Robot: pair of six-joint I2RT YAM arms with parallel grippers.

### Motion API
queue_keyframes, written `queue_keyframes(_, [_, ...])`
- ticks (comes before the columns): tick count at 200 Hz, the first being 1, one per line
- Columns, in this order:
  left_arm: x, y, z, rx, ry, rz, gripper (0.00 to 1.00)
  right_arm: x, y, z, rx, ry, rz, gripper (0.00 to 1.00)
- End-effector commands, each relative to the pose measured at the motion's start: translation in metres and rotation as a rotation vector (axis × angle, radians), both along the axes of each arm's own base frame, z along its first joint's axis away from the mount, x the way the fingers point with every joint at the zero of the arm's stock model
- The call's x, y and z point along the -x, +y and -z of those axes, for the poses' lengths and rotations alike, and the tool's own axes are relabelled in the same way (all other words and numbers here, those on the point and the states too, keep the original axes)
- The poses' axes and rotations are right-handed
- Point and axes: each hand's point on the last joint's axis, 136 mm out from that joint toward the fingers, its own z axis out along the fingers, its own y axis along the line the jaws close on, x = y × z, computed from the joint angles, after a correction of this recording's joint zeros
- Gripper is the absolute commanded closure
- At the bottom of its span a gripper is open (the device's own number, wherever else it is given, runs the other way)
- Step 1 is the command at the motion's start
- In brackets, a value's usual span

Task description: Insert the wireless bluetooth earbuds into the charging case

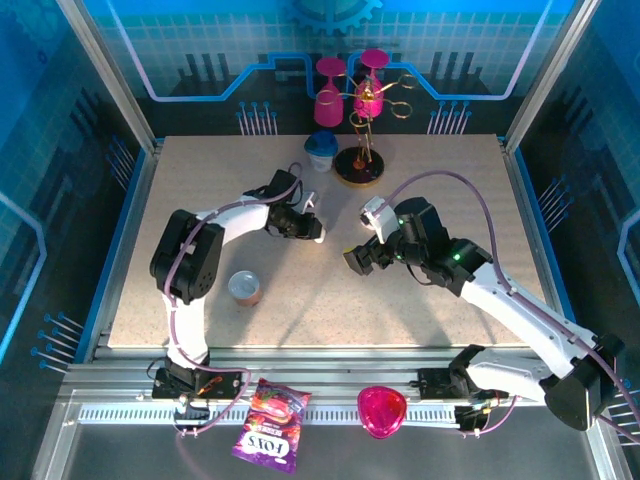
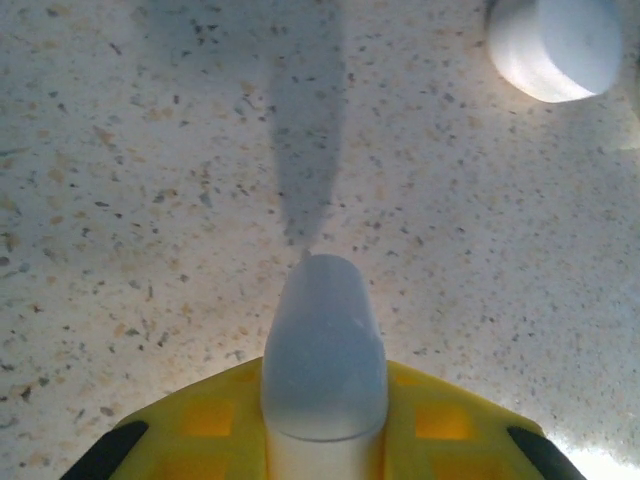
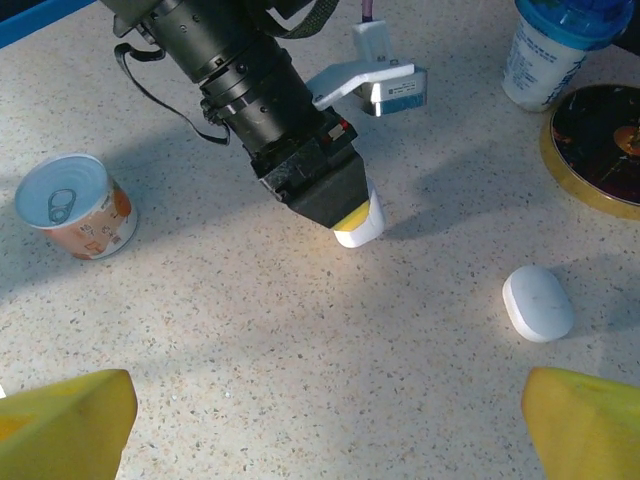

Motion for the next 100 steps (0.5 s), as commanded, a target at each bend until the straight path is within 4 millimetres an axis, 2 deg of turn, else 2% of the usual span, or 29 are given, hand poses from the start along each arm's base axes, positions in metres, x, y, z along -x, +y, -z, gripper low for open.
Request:
queue_keyframes(1, [0.005,0.009,0.013,-0.043,0.104,-0.032,0.90,-0.006,-0.004,-0.017,-0.051,-0.061,0.032,0.00])
queue_keyframes(11, [0.004,0.011,0.015,-0.048,0.101,-0.035,0.88,-0.007,-0.006,-0.017,-0.054,-0.061,0.037,0.00])
queue_keyframes(37, [0.002,0.015,0.015,-0.057,0.101,-0.055,0.74,-0.008,-0.009,-0.019,-0.061,-0.060,0.050,0.00])
queue_keyframes(57, [0.001,0.018,0.008,-0.065,0.078,-0.064,0.63,-0.010,-0.013,-0.021,-0.068,-0.065,0.069,0.00])
queue_keyframes(65, [0.000,0.020,0.002,-0.067,0.061,-0.072,0.53,-0.012,-0.016,-0.023,-0.076,-0.074,0.081,0.00])
queue_keyframes(76, [-0.001,0.023,-0.007,-0.067,0.023,-0.088,0.27,-0.014,-0.019,-0.025,-0.091,-0.079,0.100,0.00])
queue_keyframes(100, [-0.004,0.033,-0.033,-0.077,-0.096,-0.129,0.21,-0.021,-0.032,-0.032,-0.130,-0.103,0.159,0.00])
